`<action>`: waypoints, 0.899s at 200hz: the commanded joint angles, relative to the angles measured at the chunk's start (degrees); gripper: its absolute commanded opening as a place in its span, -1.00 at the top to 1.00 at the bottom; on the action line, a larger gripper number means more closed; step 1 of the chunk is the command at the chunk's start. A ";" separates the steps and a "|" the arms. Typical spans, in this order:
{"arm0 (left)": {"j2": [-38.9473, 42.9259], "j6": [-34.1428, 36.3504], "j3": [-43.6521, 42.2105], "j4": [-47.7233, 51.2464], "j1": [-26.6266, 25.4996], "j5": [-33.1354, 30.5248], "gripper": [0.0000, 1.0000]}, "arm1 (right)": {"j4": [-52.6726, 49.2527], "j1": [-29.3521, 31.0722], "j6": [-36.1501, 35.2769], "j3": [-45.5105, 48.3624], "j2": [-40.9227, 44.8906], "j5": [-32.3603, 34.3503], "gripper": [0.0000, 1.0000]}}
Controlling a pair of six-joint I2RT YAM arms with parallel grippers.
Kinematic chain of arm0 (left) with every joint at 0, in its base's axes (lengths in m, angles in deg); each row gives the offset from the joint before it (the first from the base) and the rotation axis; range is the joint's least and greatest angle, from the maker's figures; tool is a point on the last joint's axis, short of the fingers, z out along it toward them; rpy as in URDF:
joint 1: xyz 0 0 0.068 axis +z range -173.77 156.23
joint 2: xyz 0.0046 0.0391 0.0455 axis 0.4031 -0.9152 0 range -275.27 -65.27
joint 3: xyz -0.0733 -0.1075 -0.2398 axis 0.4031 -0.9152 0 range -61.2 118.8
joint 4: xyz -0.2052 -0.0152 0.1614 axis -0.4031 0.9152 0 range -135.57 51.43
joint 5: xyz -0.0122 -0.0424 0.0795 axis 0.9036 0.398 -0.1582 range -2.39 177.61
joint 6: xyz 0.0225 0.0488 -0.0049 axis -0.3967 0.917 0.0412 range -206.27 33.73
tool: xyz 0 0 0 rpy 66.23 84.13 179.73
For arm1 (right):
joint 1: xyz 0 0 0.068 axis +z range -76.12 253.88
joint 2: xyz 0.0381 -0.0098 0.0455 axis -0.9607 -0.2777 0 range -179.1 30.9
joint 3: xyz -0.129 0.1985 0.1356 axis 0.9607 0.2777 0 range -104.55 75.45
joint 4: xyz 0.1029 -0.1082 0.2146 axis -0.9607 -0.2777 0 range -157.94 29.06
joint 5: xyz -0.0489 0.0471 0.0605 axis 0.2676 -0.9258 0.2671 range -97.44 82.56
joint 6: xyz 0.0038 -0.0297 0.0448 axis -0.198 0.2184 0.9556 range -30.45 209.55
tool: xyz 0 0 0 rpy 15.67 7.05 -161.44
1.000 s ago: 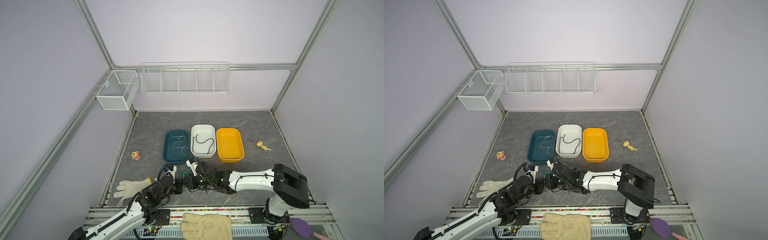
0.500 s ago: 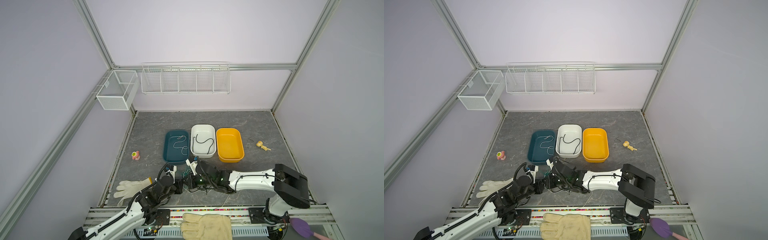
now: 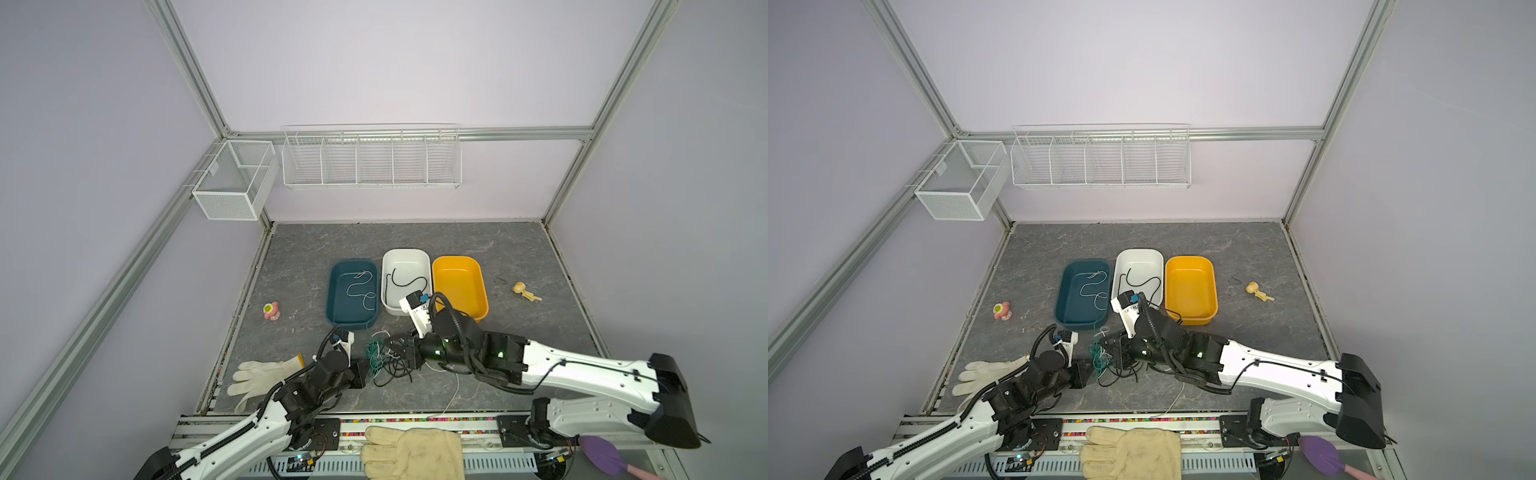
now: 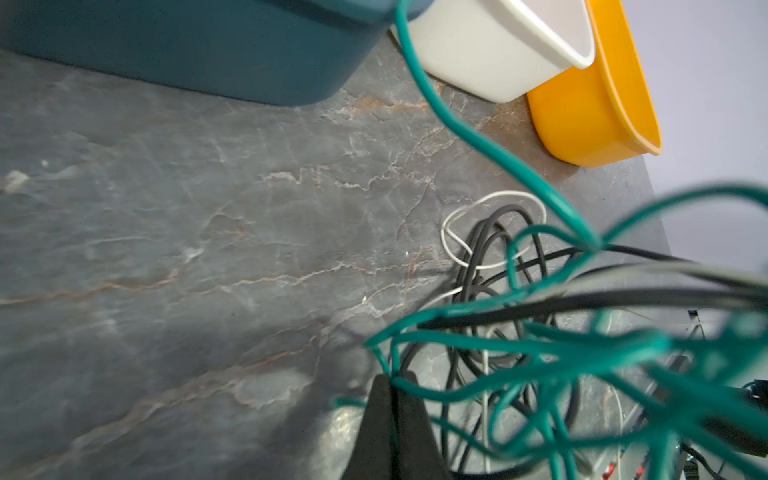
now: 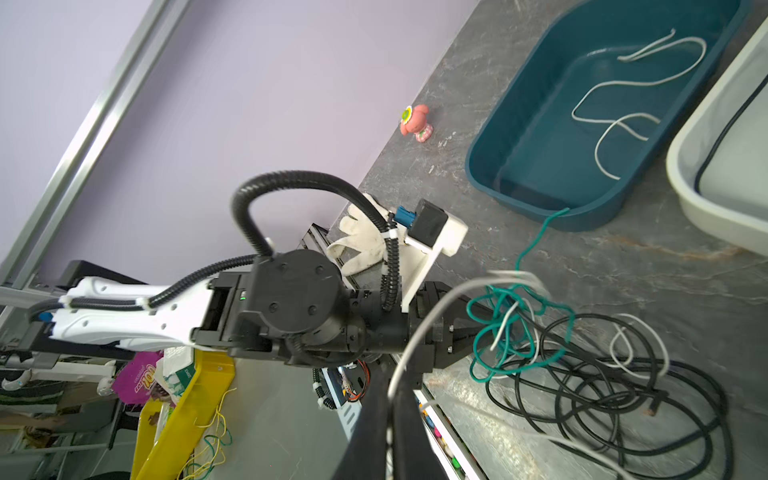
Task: Untangle the cables
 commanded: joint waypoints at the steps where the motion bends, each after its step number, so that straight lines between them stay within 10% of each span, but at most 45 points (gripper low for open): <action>1: -0.85 0.07 -0.15 -1.43 -0.03 -0.59 1.00 | -7.50 -0.02 -5.05 -4.61 4.60 2.02 0.86; 107: 1.89 0.30 0.49 1.47 -0.03 -1.70 1.00 | -29.07 -0.61 -18.59 -29.44 7.12 5.68 0.86; 180: 2.80 3.01 9.93 13.14 -0.04 -5.30 0.16 | -38.07 -2.61 -23.77 -50.12 -2.16 0.85 0.86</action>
